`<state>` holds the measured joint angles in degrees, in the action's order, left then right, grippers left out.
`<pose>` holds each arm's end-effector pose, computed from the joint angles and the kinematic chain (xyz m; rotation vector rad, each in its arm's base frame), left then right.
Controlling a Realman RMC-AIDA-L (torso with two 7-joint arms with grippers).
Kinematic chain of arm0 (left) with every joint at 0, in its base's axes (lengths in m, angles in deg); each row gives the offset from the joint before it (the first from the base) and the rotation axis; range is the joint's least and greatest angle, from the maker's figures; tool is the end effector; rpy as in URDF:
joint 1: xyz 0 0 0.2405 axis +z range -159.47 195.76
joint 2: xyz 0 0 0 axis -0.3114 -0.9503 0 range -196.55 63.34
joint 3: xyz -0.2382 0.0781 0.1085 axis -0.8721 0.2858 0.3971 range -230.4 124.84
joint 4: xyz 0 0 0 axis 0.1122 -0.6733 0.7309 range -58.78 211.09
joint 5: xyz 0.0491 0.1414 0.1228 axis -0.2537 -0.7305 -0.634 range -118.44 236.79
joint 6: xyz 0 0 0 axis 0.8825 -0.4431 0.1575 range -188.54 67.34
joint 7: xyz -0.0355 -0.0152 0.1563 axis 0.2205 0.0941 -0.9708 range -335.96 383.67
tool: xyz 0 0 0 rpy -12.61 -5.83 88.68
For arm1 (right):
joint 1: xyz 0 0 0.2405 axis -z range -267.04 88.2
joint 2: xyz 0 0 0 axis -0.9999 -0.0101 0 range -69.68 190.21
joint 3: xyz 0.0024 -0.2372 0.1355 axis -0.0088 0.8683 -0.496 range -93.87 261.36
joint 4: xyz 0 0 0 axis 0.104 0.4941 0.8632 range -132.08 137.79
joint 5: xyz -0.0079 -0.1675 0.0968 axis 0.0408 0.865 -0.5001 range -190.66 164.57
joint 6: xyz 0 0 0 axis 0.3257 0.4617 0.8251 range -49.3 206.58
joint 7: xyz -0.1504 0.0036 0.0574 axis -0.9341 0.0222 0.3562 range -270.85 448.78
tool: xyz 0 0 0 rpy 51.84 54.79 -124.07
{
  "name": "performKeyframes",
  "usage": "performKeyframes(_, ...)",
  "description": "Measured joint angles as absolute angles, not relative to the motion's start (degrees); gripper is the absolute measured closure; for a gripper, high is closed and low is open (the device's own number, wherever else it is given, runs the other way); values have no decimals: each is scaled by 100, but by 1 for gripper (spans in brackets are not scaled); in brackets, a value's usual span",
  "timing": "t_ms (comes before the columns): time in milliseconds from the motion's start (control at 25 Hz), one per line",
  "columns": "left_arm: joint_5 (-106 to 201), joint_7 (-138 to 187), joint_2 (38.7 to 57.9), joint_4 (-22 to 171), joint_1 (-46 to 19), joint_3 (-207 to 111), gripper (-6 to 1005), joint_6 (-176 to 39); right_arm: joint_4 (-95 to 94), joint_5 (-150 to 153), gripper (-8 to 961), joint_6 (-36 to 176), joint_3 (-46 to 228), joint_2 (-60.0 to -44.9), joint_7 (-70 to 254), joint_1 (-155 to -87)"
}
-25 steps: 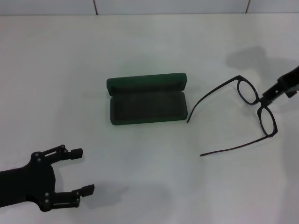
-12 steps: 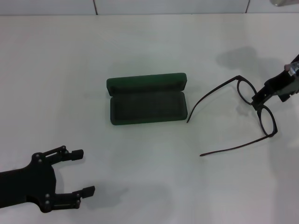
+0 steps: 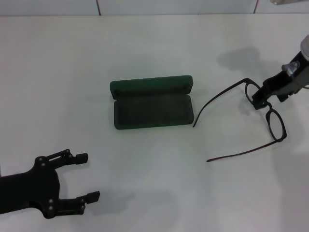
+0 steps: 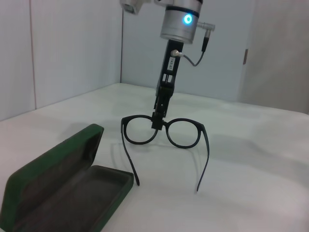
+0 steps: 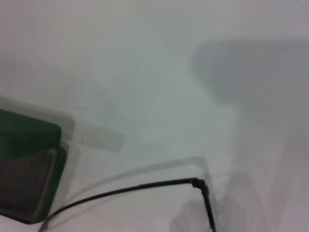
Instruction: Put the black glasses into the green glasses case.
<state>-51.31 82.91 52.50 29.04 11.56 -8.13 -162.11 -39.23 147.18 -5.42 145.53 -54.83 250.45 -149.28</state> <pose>-0.3267 0.2007 -0.0060 -2.7419 -0.3855 -0.6421 0.1896 0.4286 -0.0151 -2.2725 1.3969 -0.5553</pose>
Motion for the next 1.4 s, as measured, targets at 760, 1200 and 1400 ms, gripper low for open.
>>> performKeyframes(760,-5130,8292,5237,2909,1074,-812,117,-16213,-3715,14617,449,-421,14843,-5594,25176,-15073)
performKeyframes(1200,-5130,8289,5233,2949,1062,-833,118,-16211,-3710,14568,858,-440,14842,-5583,25182,-15009)
performKeyframes(1400,-5130,8284,5236,2975,1049,-841,118,-16211,-3767,14604,881,-448,14900,-5563,25181,-14972)
